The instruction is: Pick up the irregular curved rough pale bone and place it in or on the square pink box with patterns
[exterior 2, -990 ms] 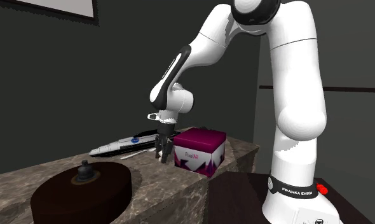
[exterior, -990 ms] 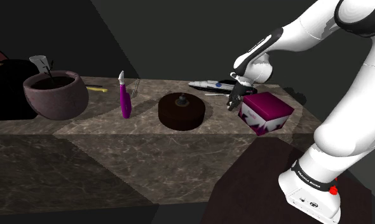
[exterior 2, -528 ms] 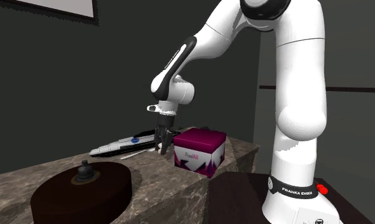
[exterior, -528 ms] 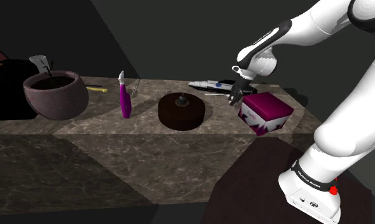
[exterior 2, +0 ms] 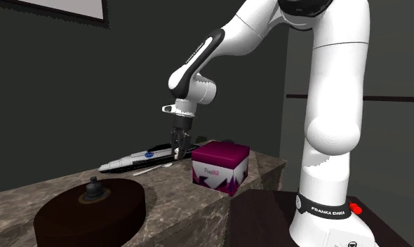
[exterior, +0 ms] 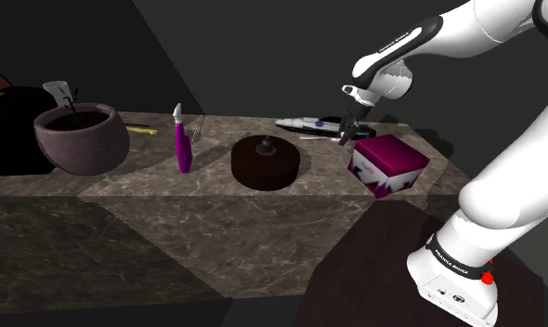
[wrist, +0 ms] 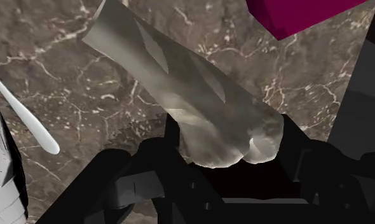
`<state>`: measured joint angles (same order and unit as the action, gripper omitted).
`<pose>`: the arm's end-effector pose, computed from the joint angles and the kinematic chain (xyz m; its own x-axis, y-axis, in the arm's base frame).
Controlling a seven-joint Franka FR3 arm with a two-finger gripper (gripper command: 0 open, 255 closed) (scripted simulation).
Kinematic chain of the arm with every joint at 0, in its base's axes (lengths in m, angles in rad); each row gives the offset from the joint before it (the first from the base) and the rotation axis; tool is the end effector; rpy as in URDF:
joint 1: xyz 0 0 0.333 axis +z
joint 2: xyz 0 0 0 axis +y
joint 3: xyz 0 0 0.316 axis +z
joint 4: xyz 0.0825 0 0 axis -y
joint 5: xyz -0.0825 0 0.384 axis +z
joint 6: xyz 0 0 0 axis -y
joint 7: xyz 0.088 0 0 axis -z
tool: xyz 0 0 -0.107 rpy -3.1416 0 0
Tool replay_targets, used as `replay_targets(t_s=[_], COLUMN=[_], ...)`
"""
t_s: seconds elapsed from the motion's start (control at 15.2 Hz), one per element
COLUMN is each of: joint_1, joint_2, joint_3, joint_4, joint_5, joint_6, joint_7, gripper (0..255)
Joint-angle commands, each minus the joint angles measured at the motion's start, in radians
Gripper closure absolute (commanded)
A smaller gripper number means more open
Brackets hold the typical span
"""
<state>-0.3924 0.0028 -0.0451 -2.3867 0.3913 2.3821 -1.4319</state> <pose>0.4488 -0.2058 0.3176 0.7419 0.6215 0.2517 0.6559 -0.7505 -0.0804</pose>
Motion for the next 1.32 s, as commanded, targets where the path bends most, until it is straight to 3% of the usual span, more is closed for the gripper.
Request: replay_targets(t_s=[0.0, 1.06, 1.25], joint_1=[-0.001, -0.012, -0.039], joint_2=[-0.019, -0.142, -0.226], joint_3=[-0.001, -0.005, -0.036], joint_4=[0.008, 0.097, 0.013], joint_5=[-0.012, -0.080, -0.094], joint_6=[-0.026, -0.228, -0.240], joint_7=[0.014, 0.098, 0.051], gripper=[255, 255, 255])
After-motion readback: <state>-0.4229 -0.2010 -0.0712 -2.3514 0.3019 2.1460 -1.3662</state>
